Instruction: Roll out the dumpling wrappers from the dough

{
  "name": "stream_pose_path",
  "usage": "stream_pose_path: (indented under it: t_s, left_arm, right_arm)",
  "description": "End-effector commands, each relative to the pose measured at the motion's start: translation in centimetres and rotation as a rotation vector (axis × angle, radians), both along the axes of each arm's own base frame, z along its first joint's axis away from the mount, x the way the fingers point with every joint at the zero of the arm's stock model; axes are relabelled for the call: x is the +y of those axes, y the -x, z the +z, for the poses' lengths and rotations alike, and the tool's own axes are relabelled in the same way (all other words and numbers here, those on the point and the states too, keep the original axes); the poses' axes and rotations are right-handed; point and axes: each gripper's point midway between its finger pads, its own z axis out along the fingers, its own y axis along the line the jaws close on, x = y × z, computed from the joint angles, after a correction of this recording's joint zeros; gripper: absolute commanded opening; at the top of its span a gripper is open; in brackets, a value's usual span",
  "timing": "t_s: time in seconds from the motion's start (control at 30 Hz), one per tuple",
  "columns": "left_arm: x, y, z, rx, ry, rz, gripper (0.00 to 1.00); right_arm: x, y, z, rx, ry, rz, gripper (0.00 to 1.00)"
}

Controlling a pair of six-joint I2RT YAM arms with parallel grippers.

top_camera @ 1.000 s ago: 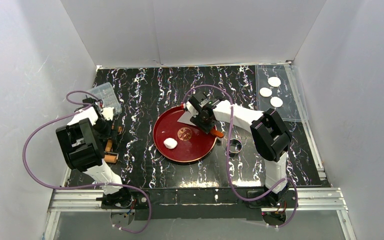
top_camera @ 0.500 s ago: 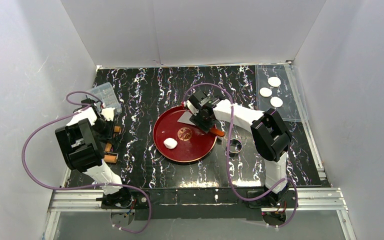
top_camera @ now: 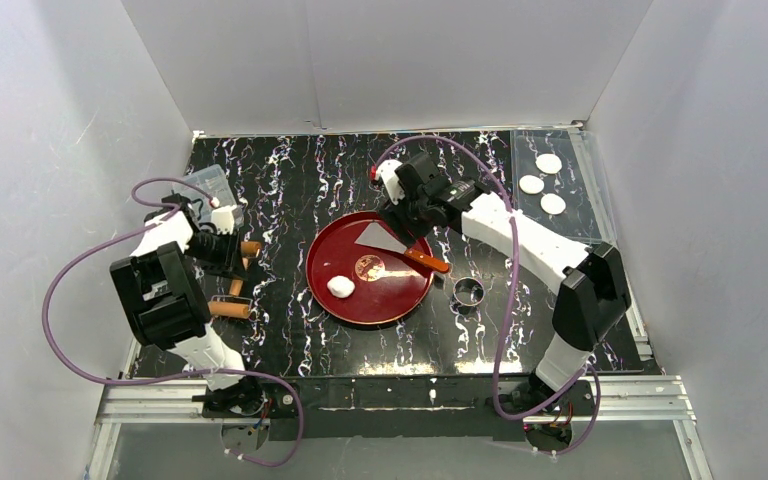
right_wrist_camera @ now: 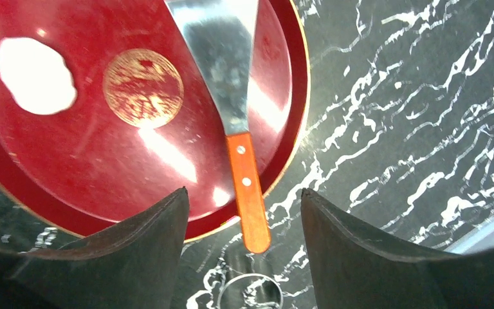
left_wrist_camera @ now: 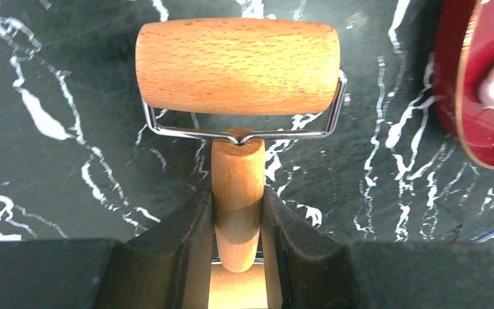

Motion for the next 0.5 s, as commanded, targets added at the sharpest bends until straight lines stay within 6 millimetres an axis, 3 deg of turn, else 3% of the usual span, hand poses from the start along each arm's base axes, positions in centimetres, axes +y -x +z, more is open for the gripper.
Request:
stream_pose_path:
  t_s: [0.0, 0.1, 0.2, 0.3, 0.4, 0.47]
  left_arm:
    - [-3.7, -0.8, 3.9, -0.095, 0.125, -0.076, 0.0]
    - [-6.6, -1.0, 6.0, -0.174, 0.165, -0.187, 0.0]
    - [-8.9, -0.7, 8.5, -0.262, 0.151, -0.319, 0.0]
    - [-12.9, -1.3, 15.6, -0.565, 0.179, -0.577, 0.0]
    - [-14.3, -0.4, 17.8, -0.616, 0.158, -0.711, 0.0]
    - [-14.9, 0.5, 19.8, -0.703, 0.127, -0.803, 0.0]
  right_arm:
    - [2.9, 0.0, 4.4, -0.013, -0.201, 0.008, 0.73]
    - [5.0, 0.6, 7.0, 0.018, -0.34, 0.036, 0.76]
    - [5.6, 0.4, 9.1, 0.04, -0.405, 0.006, 0.79]
    - [7.9, 0.3, 15.4, 0.348, -0.789, -0.06, 0.8]
    - [10.0, -0.2, 17.0, 0.354, -0.813, -0.079, 0.84]
    - [12.5, 1.2, 18.8, 0.462, -0.898, -0.031, 0.84]
